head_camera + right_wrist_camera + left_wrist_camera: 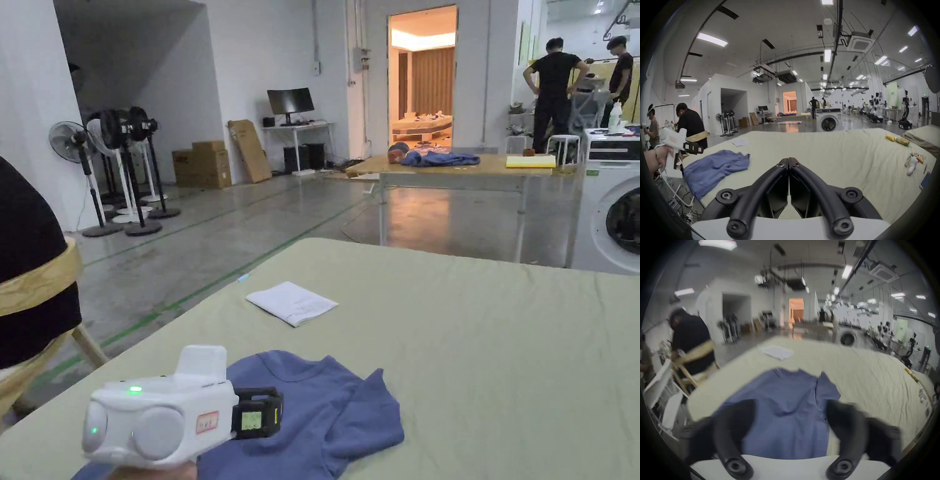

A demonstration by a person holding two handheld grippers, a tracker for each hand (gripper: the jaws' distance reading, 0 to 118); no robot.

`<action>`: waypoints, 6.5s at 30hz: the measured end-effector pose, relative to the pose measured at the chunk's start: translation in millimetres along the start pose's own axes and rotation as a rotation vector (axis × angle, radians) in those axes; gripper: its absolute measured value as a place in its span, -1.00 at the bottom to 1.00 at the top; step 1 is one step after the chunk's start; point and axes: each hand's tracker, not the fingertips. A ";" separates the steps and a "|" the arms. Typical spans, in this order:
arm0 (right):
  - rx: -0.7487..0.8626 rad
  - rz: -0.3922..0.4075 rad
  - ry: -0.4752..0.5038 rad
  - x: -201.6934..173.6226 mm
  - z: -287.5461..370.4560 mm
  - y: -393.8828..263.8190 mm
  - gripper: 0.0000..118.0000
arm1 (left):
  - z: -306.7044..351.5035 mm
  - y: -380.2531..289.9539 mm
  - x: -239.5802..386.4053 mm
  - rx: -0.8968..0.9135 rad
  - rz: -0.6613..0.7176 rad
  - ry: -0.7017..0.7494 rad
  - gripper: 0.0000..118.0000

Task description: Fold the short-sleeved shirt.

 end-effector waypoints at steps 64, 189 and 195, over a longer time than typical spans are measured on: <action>0.054 -0.189 -0.383 146.1 130.2 12.1 -1.00 | 44.6 6.2 446.6 -0.093 -0.521 -0.734 -1.00; -0.143 0.036 -0.183 215.1 5.1 220.9 -0.93 | 133.1 134.9 208.3 0.388 -0.172 -0.350 -0.99; -0.114 0.022 -0.229 235.2 -59.5 265.7 -0.93 | 96.5 195.8 230.2 0.438 -0.140 -0.285 -0.99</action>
